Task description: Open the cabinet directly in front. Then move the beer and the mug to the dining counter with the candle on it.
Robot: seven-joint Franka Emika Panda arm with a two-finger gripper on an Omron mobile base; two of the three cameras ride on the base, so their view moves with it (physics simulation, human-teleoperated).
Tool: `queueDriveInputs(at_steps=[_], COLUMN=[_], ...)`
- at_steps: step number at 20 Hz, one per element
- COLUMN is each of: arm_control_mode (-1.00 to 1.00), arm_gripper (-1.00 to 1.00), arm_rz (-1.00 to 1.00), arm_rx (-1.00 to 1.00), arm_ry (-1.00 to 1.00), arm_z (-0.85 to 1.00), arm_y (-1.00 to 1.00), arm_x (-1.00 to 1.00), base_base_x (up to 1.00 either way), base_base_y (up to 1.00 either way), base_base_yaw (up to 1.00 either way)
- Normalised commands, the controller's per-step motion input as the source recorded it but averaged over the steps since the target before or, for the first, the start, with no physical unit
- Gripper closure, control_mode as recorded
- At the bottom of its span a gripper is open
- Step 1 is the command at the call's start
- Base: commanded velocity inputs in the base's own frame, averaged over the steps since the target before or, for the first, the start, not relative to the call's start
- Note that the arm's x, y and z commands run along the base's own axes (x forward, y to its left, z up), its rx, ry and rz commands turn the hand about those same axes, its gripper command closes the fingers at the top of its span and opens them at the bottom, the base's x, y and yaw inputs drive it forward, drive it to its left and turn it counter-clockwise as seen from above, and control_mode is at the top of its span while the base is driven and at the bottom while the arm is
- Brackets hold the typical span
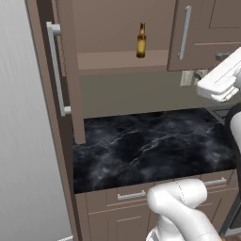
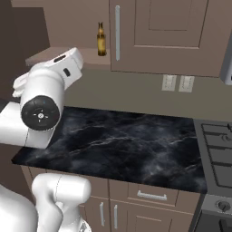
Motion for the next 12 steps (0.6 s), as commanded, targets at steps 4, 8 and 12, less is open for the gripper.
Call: queueDriveInputs(at_steps=[4,8,12], arm_control_mode=[-1.00,-1.00,-1.00], arm_gripper=[-1.00,-1.00,-1.00], arm_rz=[-0.16,-0.22,-0.20], arm_rx=[0.46,0.39,0.28], arm_ry=[0.18,0.01,0.00], arm_z=[0.00,0.00,0.00], arm_y=[-0.35,-0.12,-0.02], arm_x=[0.32,0.12,0.14], base_base_x=[0.00,0.00,0.00], base_base_y=[0.00,0.00,0.00], base_base_yaw=[0.00,0.00,0.00])
